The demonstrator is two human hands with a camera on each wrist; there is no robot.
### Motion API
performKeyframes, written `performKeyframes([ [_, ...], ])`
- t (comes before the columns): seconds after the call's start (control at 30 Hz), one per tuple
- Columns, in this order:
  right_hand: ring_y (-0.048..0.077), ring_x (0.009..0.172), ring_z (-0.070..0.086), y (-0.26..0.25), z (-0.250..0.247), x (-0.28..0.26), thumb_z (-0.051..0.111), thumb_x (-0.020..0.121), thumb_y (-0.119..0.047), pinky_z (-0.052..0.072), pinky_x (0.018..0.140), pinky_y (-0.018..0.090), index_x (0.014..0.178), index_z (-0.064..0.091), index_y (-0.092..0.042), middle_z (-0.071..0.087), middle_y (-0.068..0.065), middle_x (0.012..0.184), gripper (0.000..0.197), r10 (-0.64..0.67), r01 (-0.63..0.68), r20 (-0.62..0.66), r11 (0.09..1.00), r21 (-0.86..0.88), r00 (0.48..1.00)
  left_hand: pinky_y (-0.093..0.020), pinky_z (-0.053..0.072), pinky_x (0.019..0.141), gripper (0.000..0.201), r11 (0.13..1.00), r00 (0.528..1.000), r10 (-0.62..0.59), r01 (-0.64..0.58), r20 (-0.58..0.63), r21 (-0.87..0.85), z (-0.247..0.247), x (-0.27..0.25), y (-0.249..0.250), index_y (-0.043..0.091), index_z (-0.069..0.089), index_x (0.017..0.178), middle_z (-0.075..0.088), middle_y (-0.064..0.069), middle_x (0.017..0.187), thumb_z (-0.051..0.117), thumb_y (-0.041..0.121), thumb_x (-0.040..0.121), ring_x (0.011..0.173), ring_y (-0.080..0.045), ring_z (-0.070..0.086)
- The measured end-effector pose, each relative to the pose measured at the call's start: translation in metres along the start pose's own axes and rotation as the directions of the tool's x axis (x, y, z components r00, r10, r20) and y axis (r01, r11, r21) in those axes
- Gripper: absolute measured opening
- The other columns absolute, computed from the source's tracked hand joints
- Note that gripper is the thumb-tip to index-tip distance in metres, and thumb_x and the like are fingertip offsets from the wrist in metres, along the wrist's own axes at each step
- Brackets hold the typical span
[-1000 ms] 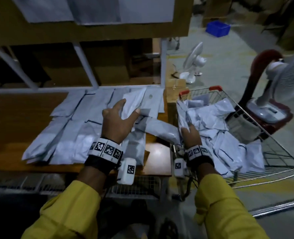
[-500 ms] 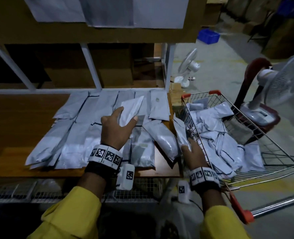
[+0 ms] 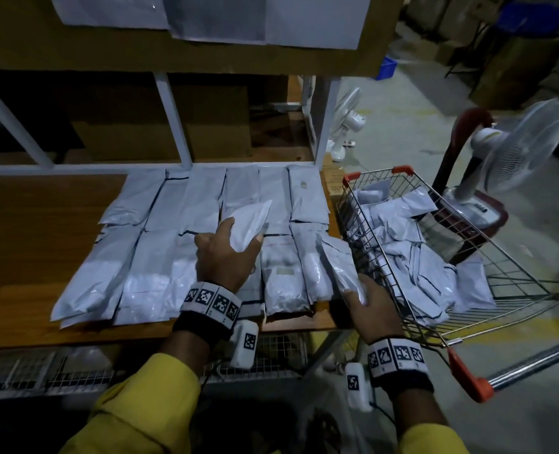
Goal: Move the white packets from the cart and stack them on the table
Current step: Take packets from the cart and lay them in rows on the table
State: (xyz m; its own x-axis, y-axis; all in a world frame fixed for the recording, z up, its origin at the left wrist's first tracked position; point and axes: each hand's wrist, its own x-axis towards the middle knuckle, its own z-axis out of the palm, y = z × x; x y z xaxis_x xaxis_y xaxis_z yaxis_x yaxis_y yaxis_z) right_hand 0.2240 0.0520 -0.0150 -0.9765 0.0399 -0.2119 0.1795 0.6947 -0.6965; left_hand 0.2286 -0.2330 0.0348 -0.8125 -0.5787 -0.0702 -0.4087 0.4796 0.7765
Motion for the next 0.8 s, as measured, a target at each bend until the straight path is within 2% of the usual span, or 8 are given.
performKeyframes([
  [0.1, 0.032, 0.119, 0.055, -0.01, -0.006, -0.004, 0.048, 0.086, -0.057, 0.048, 0.099, 0.048, 0.14, 0.05, -0.024, 0.057, 0.012, 0.131, 0.064, -0.011, 0.007, -0.057, 0.997, -0.071, 0.998, -0.047, 0.049, 0.101, 0.077, 0.995, 0.998, -0.057, 0.06, -0.041, 0.079, 0.001, -0.003, -0.008, 0.038, 0.043, 0.144, 0.033, -0.007, 0.127, 0.066, 0.067, 0.077, 0.11, -0.035, 0.057],
  [0.17, 0.034, 0.125, 0.051, -0.019, -0.01, -0.005, 0.052, 0.093, -0.047, 0.045, 0.103, 0.048, 0.144, 0.046, -0.018, 0.052, 0.016, 0.136, 0.059, -0.035, 0.018, -0.129, 0.991, -0.135, 0.991, -0.046, 0.045, 0.104, 0.073, 0.988, 0.993, -0.109, 0.113, -0.046, 0.107, 0.003, -0.003, -0.013, 0.035, 0.04, 0.146, 0.032, -0.01, 0.133, 0.066, 0.057, 0.081, 0.118, -0.036, 0.05],
  [0.3, 0.036, 0.131, 0.044, -0.04, -0.002, 0.0, 0.052, 0.093, -0.049, 0.041, 0.106, 0.05, 0.148, 0.041, -0.021, 0.046, 0.017, 0.142, 0.062, -0.079, 0.039, -0.212, 0.982, -0.187, 0.974, -0.046, 0.042, 0.104, 0.078, 0.969, 0.981, -0.195, 0.192, 0.009, 0.158, 0.012, -0.003, -0.025, 0.034, 0.034, 0.149, 0.028, -0.012, 0.138, 0.064, 0.056, 0.081, 0.122, -0.038, 0.045],
  [0.5, 0.037, 0.134, 0.035, -0.078, 0.04, 0.005, 0.042, 0.094, -0.062, 0.037, 0.107, 0.051, 0.151, 0.035, -0.027, 0.036, 0.014, 0.149, 0.066, -0.114, 0.079, -0.103, 0.952, -0.295, 0.988, -0.049, 0.037, 0.108, 0.087, 0.949, 0.972, -0.219, 0.192, 0.085, 0.251, 0.042, -0.005, -0.037, 0.034, 0.026, 0.151, 0.019, -0.012, 0.143, 0.063, 0.064, 0.078, 0.128, -0.039, 0.035],
  [0.63, 0.039, 0.139, 0.028, -0.083, 0.067, 0.009, 0.048, 0.093, -0.062, 0.032, 0.11, 0.051, 0.152, 0.034, -0.025, 0.028, 0.019, 0.155, 0.072, -0.104, 0.076, -0.05, 0.914, -0.399, 0.993, -0.05, 0.037, 0.107, 0.082, 0.938, 0.98, -0.183, 0.149, 0.083, 0.313, 0.054, -0.009, -0.045, 0.03, 0.027, 0.152, 0.018, -0.011, 0.143, 0.053, 0.07, 0.085, 0.128, -0.036, 0.029],
  [0.8, 0.04, 0.14, 0.023, -0.086, 0.09, 0.013, 0.05, 0.09, -0.064, 0.035, 0.107, 0.052, 0.153, 0.03, -0.021, 0.022, 0.023, 0.156, 0.079, -0.134, 0.101, -0.03, 0.858, -0.504, 0.99, -0.05, 0.031, 0.112, 0.069, 0.934, 0.986, -0.149, 0.114, 0.078, 0.339, 0.055, -0.013, -0.052, 0.027, 0.029, 0.152, 0.015, -0.011, 0.146, 0.052, 0.057, 0.093, 0.134, -0.034, 0.021],
])
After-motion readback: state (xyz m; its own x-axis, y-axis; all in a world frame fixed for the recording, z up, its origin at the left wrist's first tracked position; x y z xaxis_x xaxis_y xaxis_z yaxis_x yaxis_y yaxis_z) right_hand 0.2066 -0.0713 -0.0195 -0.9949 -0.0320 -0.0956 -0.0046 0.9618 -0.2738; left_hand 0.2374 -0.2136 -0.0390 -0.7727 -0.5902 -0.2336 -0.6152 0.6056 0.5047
